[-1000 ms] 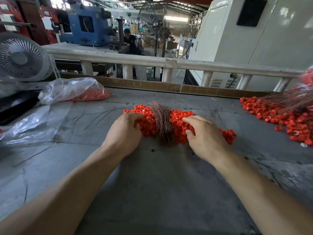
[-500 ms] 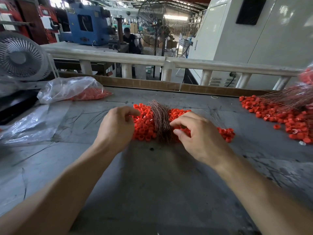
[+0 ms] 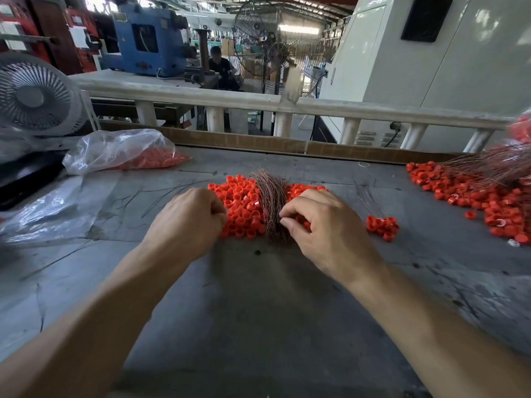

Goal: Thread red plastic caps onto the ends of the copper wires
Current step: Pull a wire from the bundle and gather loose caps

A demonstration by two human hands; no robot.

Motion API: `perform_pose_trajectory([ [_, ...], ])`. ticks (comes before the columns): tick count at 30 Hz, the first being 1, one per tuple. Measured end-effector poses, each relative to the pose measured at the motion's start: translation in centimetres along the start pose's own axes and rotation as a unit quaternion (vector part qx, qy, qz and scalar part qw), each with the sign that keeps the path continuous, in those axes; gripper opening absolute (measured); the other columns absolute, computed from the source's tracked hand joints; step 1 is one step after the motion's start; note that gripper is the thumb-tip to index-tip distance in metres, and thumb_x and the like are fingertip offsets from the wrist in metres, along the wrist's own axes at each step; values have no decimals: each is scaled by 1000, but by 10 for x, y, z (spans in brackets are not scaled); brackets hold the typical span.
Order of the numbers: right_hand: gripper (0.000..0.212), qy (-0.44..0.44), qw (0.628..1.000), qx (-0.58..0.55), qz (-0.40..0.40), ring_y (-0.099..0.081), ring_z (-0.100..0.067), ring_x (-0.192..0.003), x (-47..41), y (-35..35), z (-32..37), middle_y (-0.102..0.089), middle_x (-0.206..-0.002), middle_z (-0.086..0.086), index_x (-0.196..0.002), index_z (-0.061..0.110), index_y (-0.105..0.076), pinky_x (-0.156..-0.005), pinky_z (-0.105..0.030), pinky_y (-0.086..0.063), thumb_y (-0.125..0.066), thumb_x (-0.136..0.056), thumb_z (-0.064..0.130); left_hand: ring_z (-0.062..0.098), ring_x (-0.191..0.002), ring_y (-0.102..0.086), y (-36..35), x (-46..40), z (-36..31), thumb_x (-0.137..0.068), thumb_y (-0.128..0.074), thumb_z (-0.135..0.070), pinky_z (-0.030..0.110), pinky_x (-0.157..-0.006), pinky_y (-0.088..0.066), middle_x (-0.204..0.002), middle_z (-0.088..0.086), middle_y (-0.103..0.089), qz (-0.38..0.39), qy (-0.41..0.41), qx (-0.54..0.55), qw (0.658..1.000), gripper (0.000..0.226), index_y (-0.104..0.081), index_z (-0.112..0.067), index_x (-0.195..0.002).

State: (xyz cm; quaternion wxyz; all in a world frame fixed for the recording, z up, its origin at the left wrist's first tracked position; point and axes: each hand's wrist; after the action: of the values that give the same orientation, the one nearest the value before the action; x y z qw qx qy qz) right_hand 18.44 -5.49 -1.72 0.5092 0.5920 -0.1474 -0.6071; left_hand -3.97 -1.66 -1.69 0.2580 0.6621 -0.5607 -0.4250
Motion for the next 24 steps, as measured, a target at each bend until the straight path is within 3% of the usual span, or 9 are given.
perform_pose_trajectory([
  [3, 16, 15, 1000, 15, 22, -59, -20, -101, 0, -1, 1, -67, -99, 4, -104, 21, -74, -92, -36, -47, -76, -88, 24, 17, -86, -60, 2, 0, 3, -89, -67, -21, 30, -71, -48, -87, -17, -58, 24, 15, -22, 999, 13, -69, -33, -87],
  [6, 7, 26, 999, 18, 21, -59, -20, -98, -1, -3, 0, -68, -95, 4, -97, 18, -76, -91, -36, -46, -73, -91, 21, 16, -78, -58, 1, -1, 3, -85, -66, -14, 27, -62, -42, -81, -16, -56, 37, 16, -32, 999, 23, -64, -36, -80],
  [10, 2, 43, 999, -11, -24, -59, -20, -93, 0, -1, 0, -66, -91, 3, -90, 16, -73, -86, -36, -48, -73, -92, 17, -1, -65, -57, 1, -1, 3, -84, -68, -12, 19, -50, -38, -69, -25, -54, 33, 7, -14, 999, 19, -70, -29, -78],
  [12, 3, 59, 997, -28, -42, -59, -18, -94, 0, 1, 1, -66, -93, 5, -89, 17, -72, -86, -33, -49, -72, -92, 17, -4, -67, -54, 1, -2, 4, -82, -69, -10, 19, -52, -37, -69, -25, -54, 32, 5, -10, 999, 20, -71, -29, -77],
  [18, 2, 89, 989, -98, -67, -65, -15, -97, 3, 10, 5, -70, -98, 6, -95, 15, -70, -88, -35, -51, -69, -93, 14, 5, -74, -57, 2, -1, 4, -83, -73, -15, 22, -59, -40, -76, -18, -60, 41, -2, -18, 999, 22, -67, -32, -71],
  [24, 10, 45, 976, -191, -90, -68, -13, -78, 6, 15, 3, -74, -98, 6, -104, 16, -66, -65, -37, -55, -59, -101, 23, 6, -75, -57, 4, -1, 3, -86, -72, -17, 28, -68, -49, -76, -18, -61, 33, -10, -18, 999, 13, -71, -27, -77],
])
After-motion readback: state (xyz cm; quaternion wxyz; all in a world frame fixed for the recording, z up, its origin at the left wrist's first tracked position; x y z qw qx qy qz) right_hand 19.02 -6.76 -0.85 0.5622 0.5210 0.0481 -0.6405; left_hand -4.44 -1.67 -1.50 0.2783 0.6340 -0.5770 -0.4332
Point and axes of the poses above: each hand's wrist, its own x-axis away from the middle knuckle, its own y-axis out of the back of the hand, z = x × y
